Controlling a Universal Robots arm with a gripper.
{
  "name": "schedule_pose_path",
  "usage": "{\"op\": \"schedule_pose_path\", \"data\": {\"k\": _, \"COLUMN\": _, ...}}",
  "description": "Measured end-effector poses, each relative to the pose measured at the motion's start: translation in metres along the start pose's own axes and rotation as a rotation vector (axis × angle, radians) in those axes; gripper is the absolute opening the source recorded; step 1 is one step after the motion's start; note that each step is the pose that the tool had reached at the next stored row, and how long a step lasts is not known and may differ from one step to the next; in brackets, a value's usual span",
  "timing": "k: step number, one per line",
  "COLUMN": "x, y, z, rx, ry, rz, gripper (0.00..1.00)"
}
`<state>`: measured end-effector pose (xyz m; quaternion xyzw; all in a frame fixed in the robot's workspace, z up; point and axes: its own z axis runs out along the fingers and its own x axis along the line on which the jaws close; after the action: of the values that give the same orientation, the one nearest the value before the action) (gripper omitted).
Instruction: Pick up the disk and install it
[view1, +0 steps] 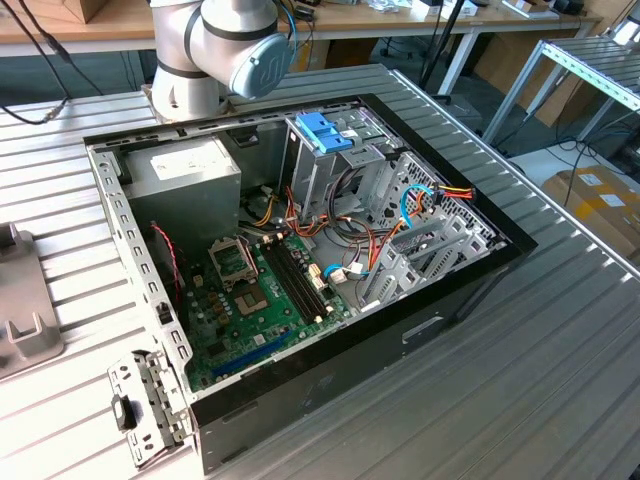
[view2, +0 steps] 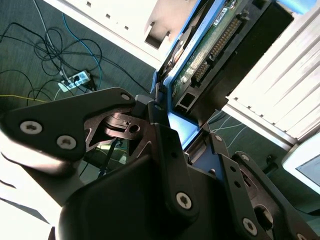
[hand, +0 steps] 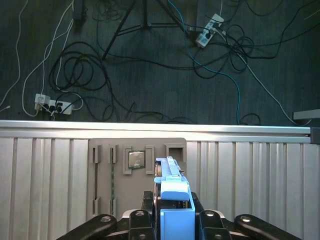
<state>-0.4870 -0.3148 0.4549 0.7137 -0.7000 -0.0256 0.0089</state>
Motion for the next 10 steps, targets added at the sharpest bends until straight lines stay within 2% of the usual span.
{"op": "schedule_pose_path", "data": {"k": 10, "x": -0.0002, "y": 0.0004, "z": -0.0082, "rx": -0.0001, "ry": 0.0000, "rz": 0.000, "gripper": 0.37}}
